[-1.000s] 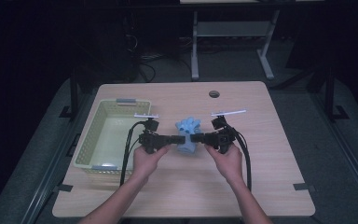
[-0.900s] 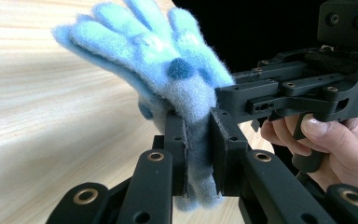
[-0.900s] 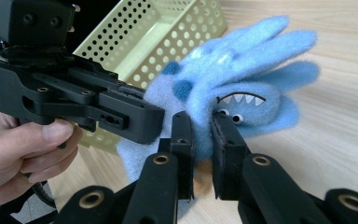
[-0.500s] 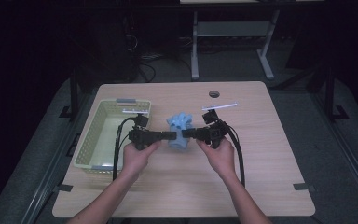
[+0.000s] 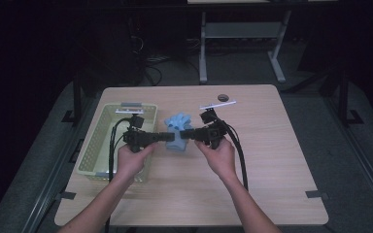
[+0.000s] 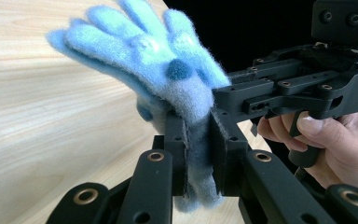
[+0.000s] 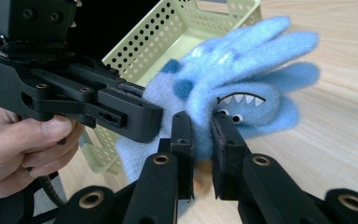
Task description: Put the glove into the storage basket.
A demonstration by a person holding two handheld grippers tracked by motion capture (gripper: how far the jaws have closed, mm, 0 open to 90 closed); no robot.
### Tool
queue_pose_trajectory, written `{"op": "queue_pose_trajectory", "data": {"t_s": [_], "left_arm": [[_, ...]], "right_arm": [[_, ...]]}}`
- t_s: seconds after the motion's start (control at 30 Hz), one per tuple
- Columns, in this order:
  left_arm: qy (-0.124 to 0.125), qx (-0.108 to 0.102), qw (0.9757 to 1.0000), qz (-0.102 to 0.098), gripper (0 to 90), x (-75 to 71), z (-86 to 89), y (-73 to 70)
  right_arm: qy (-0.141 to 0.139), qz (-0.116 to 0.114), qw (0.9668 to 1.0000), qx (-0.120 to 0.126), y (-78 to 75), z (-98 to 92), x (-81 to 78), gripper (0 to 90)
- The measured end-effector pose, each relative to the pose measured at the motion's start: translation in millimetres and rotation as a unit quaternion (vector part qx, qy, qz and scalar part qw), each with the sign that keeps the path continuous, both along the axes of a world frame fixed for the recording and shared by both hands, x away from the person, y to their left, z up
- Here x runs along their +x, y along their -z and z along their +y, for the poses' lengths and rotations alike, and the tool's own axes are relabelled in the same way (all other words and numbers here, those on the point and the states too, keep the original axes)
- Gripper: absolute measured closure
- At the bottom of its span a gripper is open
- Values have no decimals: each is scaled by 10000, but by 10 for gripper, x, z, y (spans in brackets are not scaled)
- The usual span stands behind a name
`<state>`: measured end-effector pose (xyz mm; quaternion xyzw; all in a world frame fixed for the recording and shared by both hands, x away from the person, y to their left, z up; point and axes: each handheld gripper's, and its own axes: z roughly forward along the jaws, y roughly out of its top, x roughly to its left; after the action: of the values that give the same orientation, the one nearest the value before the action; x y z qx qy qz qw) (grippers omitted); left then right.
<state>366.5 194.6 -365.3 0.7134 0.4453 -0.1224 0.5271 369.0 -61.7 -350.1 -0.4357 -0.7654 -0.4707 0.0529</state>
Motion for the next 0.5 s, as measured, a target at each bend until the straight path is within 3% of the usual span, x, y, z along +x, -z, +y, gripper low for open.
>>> {"op": "queue_pose_trajectory", "data": {"t_s": [0.5], "left_arm": [[-94, 22, 9999, -43, 779, 1, 276, -81]], "right_arm": [[-138, 17, 9999, 56, -77, 275, 79, 810]]}}
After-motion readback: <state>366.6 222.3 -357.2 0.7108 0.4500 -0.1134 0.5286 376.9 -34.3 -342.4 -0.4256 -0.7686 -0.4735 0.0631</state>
